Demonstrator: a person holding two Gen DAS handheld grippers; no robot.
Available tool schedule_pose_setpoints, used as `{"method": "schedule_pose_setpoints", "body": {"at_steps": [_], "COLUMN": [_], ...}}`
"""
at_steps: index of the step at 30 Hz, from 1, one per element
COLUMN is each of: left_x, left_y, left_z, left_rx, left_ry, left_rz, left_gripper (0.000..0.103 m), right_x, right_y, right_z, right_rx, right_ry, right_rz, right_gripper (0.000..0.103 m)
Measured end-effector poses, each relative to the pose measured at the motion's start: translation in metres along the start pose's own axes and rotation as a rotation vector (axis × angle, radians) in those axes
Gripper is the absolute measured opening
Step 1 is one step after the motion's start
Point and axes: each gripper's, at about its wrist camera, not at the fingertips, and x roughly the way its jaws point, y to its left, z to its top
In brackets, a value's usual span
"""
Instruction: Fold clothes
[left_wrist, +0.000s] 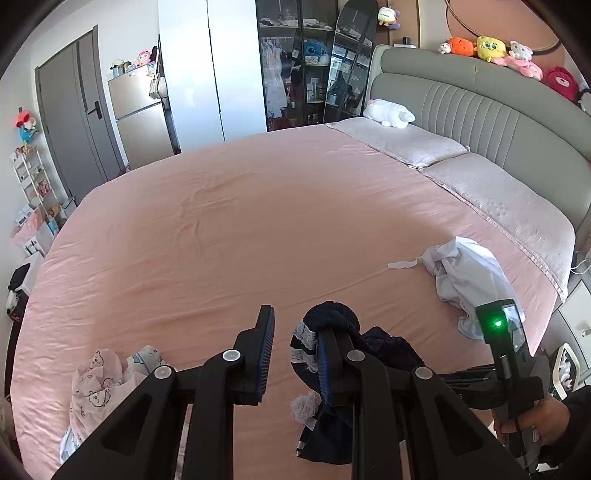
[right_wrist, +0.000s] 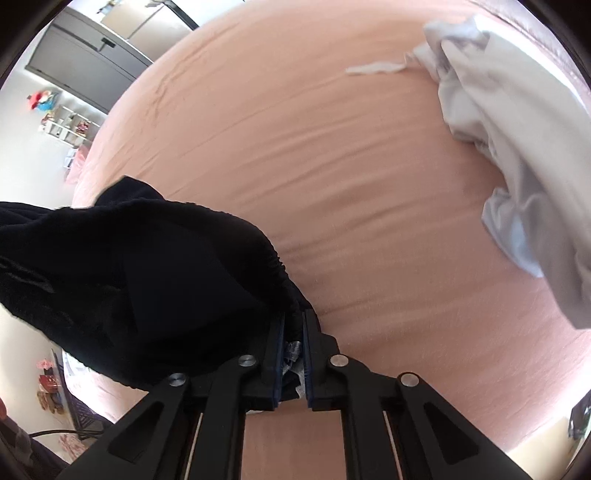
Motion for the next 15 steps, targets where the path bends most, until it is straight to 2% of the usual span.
{"method": "schedule_pose_setpoints", "body": {"at_steps": [6, 15], "left_x": [0.0, -0.003], "left_y": [0.006, 0.018], "left_z": [-0.001, 0.002], "left_rx": [-0.013, -0.044], "left_ry": [0.007, -0.005], "left_rz": [0.013, 0.042], "left_gripper": [0.019, 0.019], "right_x": [-0.03, -0.11], "right_y": [0.007, 0.047], "right_z": [0.008, 0.005], "right_rx": [-0.059, -0.169], "right_ry": [-0.119, -0.353], "right_rz": [-0.054, -0.112], "right_gripper": [0.003, 0.003]}}
